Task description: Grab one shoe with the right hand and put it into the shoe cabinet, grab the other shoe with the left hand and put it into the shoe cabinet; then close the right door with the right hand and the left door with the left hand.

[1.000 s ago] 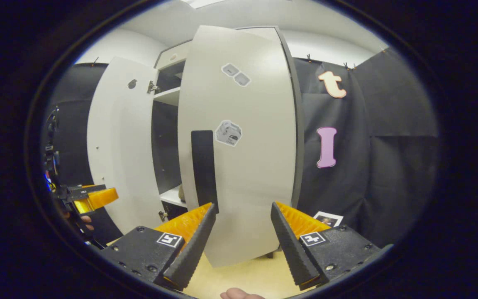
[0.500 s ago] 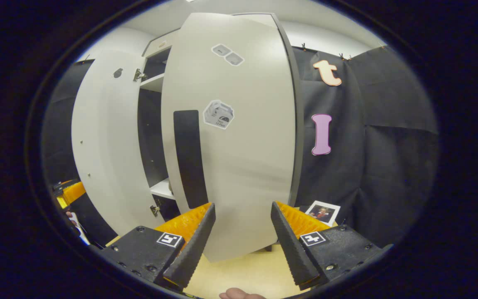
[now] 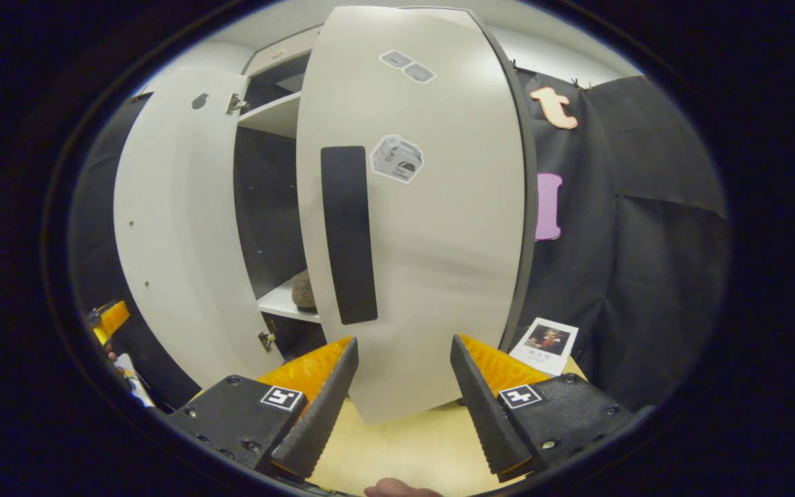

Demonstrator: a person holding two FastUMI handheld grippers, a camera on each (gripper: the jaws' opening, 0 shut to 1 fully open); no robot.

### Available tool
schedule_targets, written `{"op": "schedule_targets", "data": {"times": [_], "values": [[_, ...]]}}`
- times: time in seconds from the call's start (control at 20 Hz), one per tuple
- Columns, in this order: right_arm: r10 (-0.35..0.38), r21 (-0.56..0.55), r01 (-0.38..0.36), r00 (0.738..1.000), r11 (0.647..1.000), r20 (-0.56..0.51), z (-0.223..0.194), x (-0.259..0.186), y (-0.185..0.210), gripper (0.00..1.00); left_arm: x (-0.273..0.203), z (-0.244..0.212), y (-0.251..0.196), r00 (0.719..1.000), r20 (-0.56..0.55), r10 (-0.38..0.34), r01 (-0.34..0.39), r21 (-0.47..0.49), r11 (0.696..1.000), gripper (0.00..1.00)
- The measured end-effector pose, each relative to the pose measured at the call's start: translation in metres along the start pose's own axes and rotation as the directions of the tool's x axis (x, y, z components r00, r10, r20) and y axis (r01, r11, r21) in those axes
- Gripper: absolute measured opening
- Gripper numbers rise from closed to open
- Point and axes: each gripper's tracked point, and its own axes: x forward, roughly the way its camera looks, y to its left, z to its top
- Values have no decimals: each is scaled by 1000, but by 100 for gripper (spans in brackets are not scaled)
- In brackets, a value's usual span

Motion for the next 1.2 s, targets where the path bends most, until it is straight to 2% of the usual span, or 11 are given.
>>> {"op": "schedule_targets", "data": {"times": [0.15,0.25,0.4,0.5,0.6,0.7,0.9,1.05,1.2], "values": [[-25,0,25,1000,1000,-10,-4,-4,0,89,14,-16,-3,999,-35,-34,34,-2,999,95],[-40,-1,40,999,999,-15,-6,-8,2,89,21,-26,-18,990,-78,-114,113,-16,993,95],[-55,-10,55,998,998,-22,-14,-15,9,89,24,-20,-18,988,-54,-145,147,34,988,92],[-64,-21,63,997,998,-32,-21,-20,14,89,26,-24,-34,975,-75,-208,207,-9,978,93],[-74,-21,74,997,997,-34,-26,-25,21,89,23,-29,-66,951,-88,-297,294,-48,955,94],[-87,-14,86,996,996,-32,-27,-31,23,89,23,-33,-101,910,-95,-403,398,-66,915,94],[-124,-5,124,992,992,-23,-27,-49,17,89,24,-29,-151,847,-79,-525,503,-202,841,94],[-136,-5,136,991,991,-3,-20,-59,9,89,24,-23,-158,852,-58,-520,500,-200,842,94],[-121,11,121,993,993,7,-19,-61,2,89,26,-32,-181,833,-97,-545,521,-191,832,94]]}}
